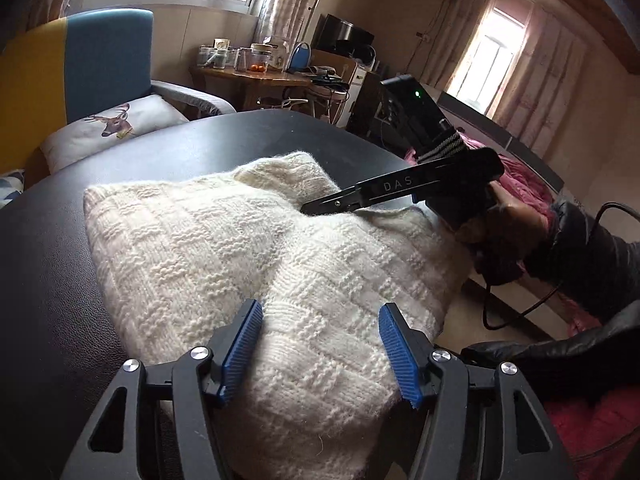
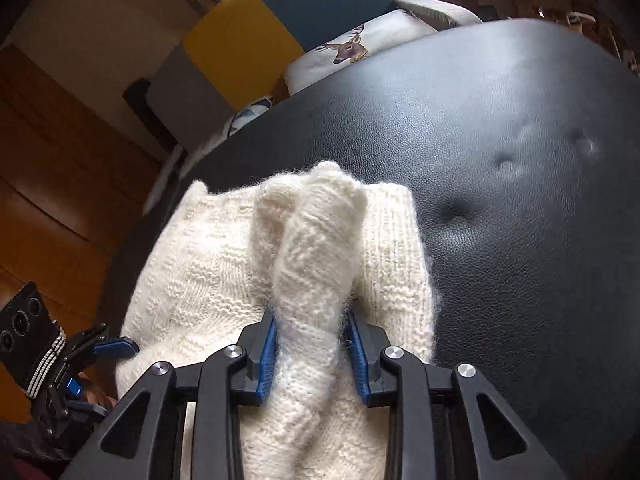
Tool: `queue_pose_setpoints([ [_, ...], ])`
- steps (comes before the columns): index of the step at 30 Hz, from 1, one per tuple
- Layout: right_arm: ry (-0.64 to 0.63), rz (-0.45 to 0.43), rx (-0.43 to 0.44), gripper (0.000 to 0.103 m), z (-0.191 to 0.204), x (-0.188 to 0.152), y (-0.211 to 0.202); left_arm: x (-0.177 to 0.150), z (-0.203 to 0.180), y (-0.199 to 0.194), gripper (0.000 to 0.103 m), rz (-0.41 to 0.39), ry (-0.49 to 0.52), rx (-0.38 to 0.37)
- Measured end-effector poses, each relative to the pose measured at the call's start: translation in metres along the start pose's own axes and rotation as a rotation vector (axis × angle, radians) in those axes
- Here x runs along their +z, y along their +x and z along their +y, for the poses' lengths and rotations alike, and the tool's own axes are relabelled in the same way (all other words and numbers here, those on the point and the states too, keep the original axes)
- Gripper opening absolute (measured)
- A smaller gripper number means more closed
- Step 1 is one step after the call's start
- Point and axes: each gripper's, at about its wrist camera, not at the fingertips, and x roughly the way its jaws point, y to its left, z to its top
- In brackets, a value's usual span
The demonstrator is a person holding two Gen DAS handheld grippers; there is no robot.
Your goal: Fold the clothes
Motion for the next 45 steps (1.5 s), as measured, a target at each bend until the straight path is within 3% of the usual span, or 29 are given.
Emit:
queue_pose_setpoints([
  [6,-0.021,-0.024,0.022,0.032,0.001,0.006,-0.018,0.027,0.031,-0.024,0.062,-0.159,-0.25,-0.112],
  [8,-0.102,-0.049,-0.012,0.032,0.014,0.007,-0.036,0.031,0.028,-0.012,0.062,-0.132,-0.242,-0.1],
  [12,-0.263,-0.089,-0.001,0.032,0.047,0.002,-0.077,0.025,0.015,0.009,0.062,-0.059,-0.206,-0.083],
  [17,-0.418,-0.006,-0.005,0.032,0.092,-0.017,-0.072,0.018,0.009,0.009,0.064,-0.072,-0.202,-0.057],
  [21,-0.456,0.094,-0.037,0.032,0.096,-0.039,-0.053,0.01,0.006,0.003,0.067,-0.086,-0.205,-0.036],
  [26,-0.473,0.254,-0.243,0.034,0.067,-0.073,-0.02,-0.001,0.003,0.003,0.07,-0.078,-0.187,-0.024],
  [28,-0.379,0.219,-0.172,0.037,0.05,-0.075,-0.021,-0.005,0.004,0.007,0.07,-0.069,-0.192,-0.043],
  [33,-0.325,0.196,-0.135,0.037,0.04,-0.071,-0.022,-0.012,-0.002,0.009,0.07,-0.074,-0.171,-0.027],
  [39,-0.274,0.197,-0.117,0.041,0.036,-0.06,-0.03,0.007,0.047,-0.03,0.071,-0.18,-0.324,-0.006],
  [41,-0.252,0.202,-0.119,0.041,0.038,-0.053,-0.037,0.015,0.071,-0.037,0.071,-0.197,-0.371,0.041],
  [45,-0.329,0.065,-0.169,0.041,0.063,-0.013,-0.08,0.03,0.111,-0.032,0.071,-0.175,-0.405,0.13],
])
